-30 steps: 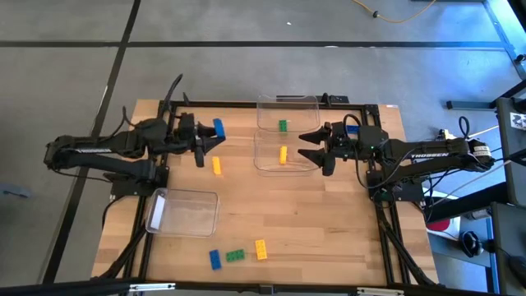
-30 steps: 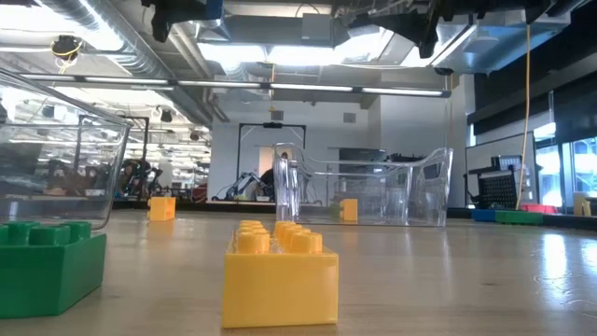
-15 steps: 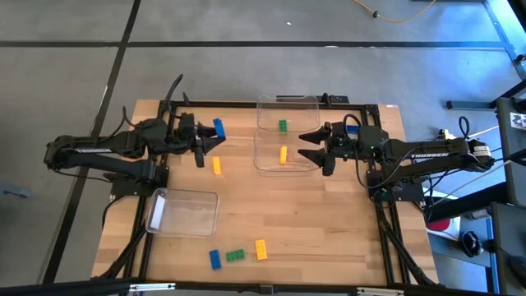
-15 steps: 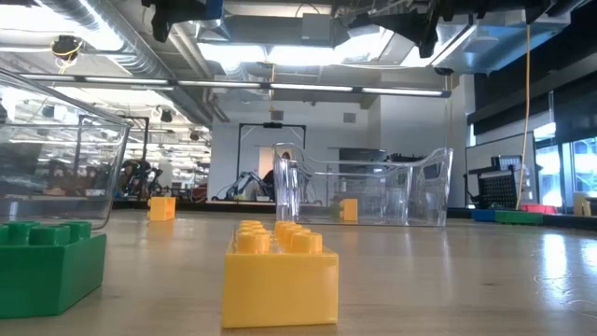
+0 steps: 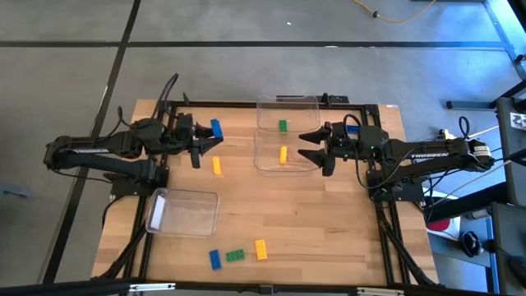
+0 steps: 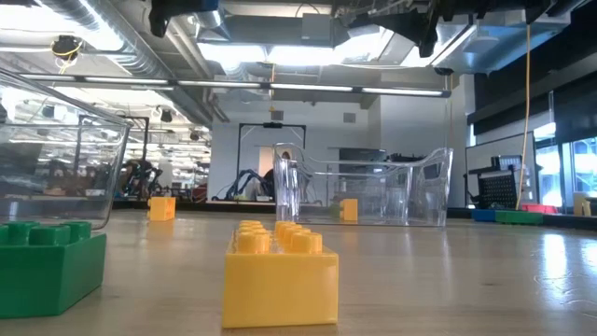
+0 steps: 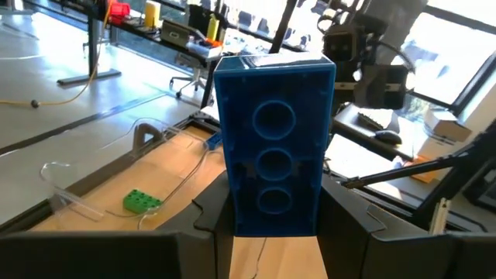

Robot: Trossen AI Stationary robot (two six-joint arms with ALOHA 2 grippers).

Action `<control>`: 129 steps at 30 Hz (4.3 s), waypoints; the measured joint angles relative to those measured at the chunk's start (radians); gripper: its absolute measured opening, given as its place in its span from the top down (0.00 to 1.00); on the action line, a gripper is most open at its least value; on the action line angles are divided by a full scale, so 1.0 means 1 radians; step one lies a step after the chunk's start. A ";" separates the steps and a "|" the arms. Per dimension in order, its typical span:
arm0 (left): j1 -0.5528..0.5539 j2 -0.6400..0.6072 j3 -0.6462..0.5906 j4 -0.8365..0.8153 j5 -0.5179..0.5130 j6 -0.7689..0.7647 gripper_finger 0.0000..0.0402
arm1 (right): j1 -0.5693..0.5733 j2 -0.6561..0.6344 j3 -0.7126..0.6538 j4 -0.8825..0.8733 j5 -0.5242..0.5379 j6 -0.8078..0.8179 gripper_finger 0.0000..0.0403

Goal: Sort & place blocks by color
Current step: Put the top left blue game piece into the bottom bottom transparent bin, then put the top yellow game piece into the center transparent bin

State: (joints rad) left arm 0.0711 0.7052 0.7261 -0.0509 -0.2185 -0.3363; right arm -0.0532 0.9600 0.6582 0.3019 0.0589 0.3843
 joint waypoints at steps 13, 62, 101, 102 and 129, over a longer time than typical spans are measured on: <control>-0.010 -0.068 0.000 0.001 -0.001 -0.003 0.69 | 0.000 0.000 0.000 0.000 0.000 0.000 0.21; -0.296 0.009 0.002 0.117 0.052 -0.082 0.69 | 0.000 0.000 0.000 0.000 0.000 0.003 0.21; -0.699 0.554 0.005 -0.788 0.266 -0.260 0.69 | 0.000 0.000 0.000 -0.001 0.000 0.000 0.21; -0.697 0.554 -0.005 -0.786 0.266 -0.259 0.69 | 0.000 0.000 0.000 -0.001 0.000 0.000 0.21; -0.696 0.554 -0.071 -0.793 0.308 -0.291 0.51 | 0.000 0.000 0.000 -0.001 0.001 0.000 0.21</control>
State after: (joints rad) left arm -0.6254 1.2587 0.6552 -0.8435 0.0898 -0.6270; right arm -0.0536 0.9604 0.6582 0.3012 0.0597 0.3847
